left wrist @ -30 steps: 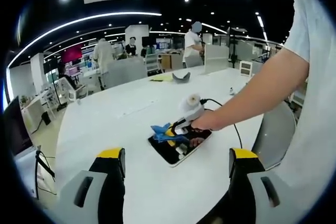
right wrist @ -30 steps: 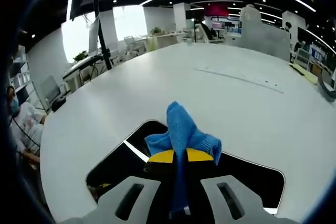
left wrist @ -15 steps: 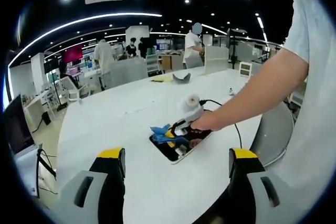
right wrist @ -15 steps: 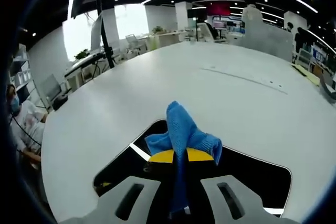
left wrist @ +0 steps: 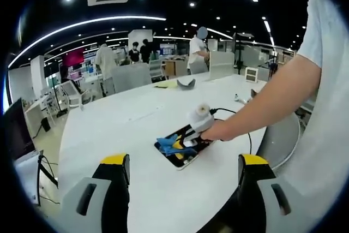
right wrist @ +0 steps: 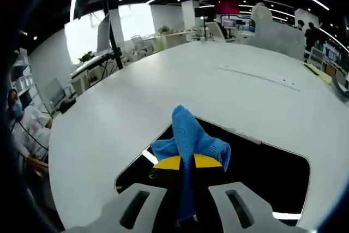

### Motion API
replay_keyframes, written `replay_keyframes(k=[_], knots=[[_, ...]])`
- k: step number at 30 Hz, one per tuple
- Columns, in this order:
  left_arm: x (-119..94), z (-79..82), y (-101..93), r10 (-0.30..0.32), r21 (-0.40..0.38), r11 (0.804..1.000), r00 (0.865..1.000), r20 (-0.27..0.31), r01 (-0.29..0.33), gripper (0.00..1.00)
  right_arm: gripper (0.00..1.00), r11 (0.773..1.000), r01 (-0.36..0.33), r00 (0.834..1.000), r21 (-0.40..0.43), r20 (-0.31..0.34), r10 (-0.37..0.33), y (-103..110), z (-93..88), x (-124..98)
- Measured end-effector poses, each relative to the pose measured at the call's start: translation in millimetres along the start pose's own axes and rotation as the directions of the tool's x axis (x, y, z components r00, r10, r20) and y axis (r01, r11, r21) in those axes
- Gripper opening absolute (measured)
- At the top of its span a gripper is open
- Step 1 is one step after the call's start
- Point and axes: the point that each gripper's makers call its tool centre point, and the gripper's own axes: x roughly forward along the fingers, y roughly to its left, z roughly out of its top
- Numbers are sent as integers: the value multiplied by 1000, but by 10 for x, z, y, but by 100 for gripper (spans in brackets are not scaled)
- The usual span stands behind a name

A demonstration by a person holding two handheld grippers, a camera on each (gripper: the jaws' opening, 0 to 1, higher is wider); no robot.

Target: Wipe the mirror surface with the cleaning cloth until all visible marks leave the cleaned area.

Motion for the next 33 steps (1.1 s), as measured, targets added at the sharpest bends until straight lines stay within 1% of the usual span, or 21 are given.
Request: replay_keyframes(k=[8,14,27,30,33], knots=[[-109,-64,6,-6,9,1000,1000,6,6,82,1,1000,9,1000,6,-5,-9,89,-57,-64],[-195,-49,18,-7,12,1000,1000,18,7,82,1,1000,19,1000,13,-5,-19,133,-93,-93],[-222,-54,-57,-49,24,999,998,26,48,83,1,999,32,999,25,-4,-31,318,-186,-213],[-225,-56,-80,-57,26,998,998,29,56,84,1,999,32,999,26,-3,-32,345,-201,-232],[-225,-87,-87,-56,23,998,998,22,56,87,1,999,32,999,26,-4,-32,368,-216,-250]])
